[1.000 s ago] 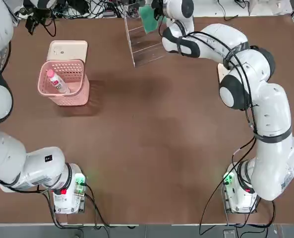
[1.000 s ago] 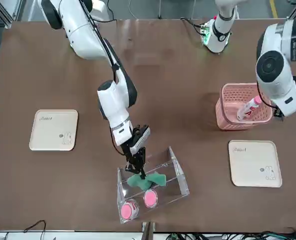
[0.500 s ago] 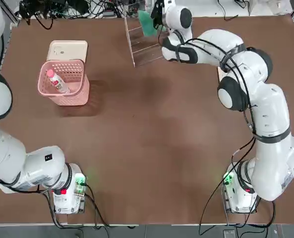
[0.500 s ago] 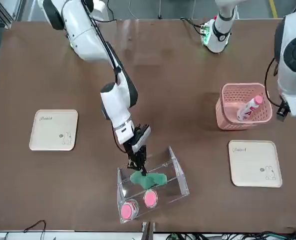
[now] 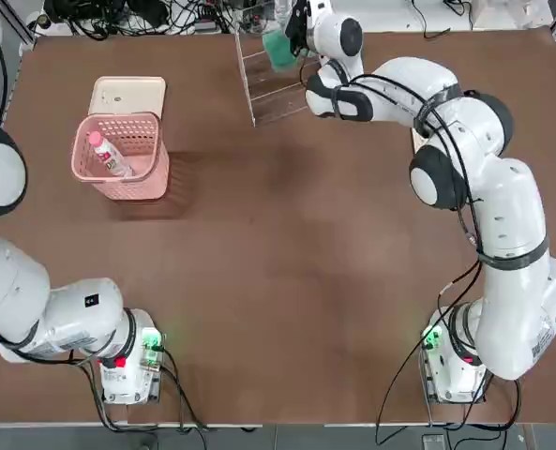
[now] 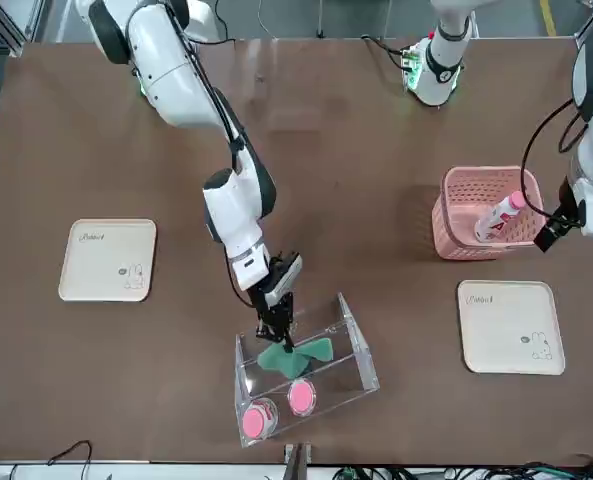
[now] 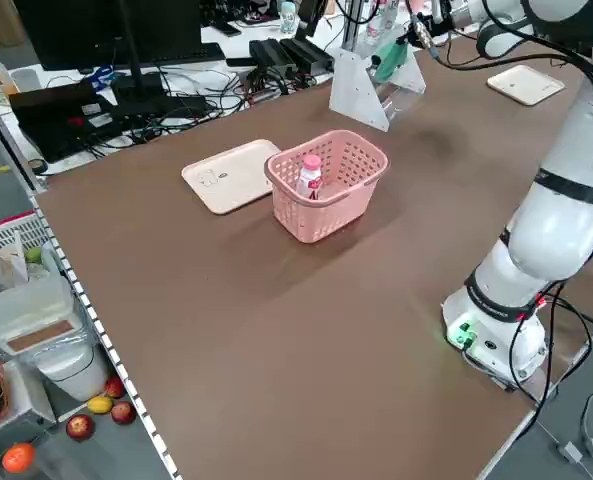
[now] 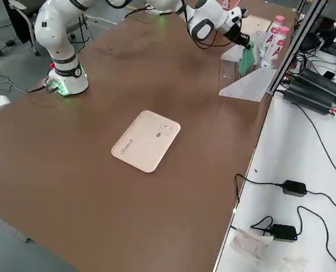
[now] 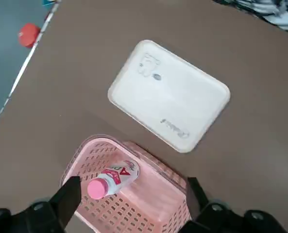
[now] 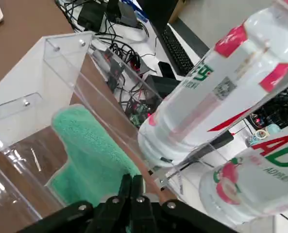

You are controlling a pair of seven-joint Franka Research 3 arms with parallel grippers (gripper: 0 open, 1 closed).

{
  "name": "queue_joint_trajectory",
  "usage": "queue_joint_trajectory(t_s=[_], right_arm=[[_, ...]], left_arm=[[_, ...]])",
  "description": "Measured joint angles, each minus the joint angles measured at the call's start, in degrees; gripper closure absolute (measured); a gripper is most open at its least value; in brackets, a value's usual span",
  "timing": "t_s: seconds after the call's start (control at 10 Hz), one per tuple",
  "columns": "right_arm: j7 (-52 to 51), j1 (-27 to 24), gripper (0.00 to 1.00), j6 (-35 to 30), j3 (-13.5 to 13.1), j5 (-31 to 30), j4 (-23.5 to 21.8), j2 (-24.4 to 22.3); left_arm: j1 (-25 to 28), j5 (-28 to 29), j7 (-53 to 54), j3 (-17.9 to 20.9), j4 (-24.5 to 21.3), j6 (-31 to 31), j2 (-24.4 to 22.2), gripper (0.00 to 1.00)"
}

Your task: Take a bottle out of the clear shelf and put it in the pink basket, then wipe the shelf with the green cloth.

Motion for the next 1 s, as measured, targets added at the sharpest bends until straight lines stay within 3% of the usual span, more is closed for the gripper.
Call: queue_joint_trajectory(t_s=[0.3,0.7,1.0], right_arm=[[0.0,-0.1,0.97,-0.1,-2.0,0.0,0.8,0.2],[0.1,0.2,0.97,0.0,-2.1,0.1,1.2,1.2],[0.9,1.7,0.97,1.5,-2.1,2.5,1.2,2.7]], left_arm=[[-5.1,-5.9,16.9,7.5,1.7,-0.5,-1.5,0.02],[-15.1,-14.0,31.2,18.2,2.1,-4.4,-5.9,0.01],[-16.3,-16.4,35.6,19.1,5.5,-9.6,-6.7,0.01]])
